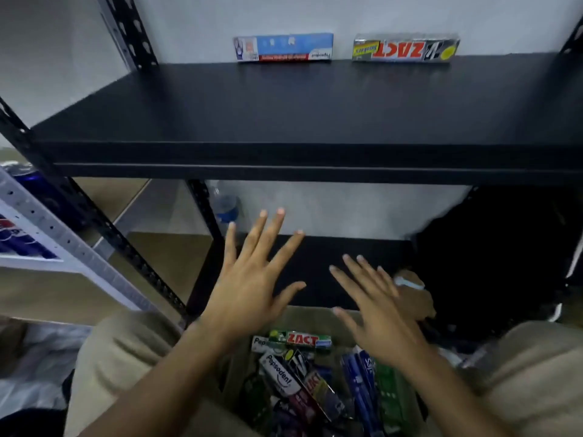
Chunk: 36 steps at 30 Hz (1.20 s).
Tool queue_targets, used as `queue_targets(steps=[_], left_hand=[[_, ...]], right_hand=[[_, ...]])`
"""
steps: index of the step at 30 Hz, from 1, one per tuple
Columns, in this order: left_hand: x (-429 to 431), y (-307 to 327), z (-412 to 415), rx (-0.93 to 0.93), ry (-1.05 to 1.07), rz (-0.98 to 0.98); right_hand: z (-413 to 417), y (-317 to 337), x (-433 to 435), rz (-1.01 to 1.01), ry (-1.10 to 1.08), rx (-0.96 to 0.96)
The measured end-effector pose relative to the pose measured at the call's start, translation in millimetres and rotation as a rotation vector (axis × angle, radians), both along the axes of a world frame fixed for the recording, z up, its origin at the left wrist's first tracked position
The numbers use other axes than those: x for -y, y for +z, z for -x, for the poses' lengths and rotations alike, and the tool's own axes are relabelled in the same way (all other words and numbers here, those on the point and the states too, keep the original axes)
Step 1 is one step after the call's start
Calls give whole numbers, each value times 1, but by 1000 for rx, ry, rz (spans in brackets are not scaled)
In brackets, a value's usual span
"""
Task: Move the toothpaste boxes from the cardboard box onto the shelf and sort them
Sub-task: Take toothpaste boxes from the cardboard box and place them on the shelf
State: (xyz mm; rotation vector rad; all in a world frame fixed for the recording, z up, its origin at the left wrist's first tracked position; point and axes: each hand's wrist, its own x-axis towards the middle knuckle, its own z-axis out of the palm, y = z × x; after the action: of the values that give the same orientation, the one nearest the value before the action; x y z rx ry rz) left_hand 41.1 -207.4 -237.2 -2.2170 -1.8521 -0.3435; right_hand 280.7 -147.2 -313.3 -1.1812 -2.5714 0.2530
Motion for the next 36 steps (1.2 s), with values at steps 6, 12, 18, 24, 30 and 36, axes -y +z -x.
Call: queue_targets(steps=[6, 12, 18, 24, 30, 36], left_hand=[[-5, -119, 1, 251, 143, 674], [-4, -180, 1, 254, 218, 892], [-4, -221, 11, 411, 301, 952], [4, -254, 19, 501, 327, 1012], [16, -285, 20, 550, 309, 1130], [3, -297, 24, 322, 196, 1056]], right_hand=[[-8, -125, 10, 473, -59, 239], [11, -191, 32, 650, 28, 359], [36, -216, 49, 809, 39, 297], [37, -238, 49, 959, -56, 151], [38, -248, 52, 997, -92, 89], [36, -249, 51, 1012, -183, -57]])
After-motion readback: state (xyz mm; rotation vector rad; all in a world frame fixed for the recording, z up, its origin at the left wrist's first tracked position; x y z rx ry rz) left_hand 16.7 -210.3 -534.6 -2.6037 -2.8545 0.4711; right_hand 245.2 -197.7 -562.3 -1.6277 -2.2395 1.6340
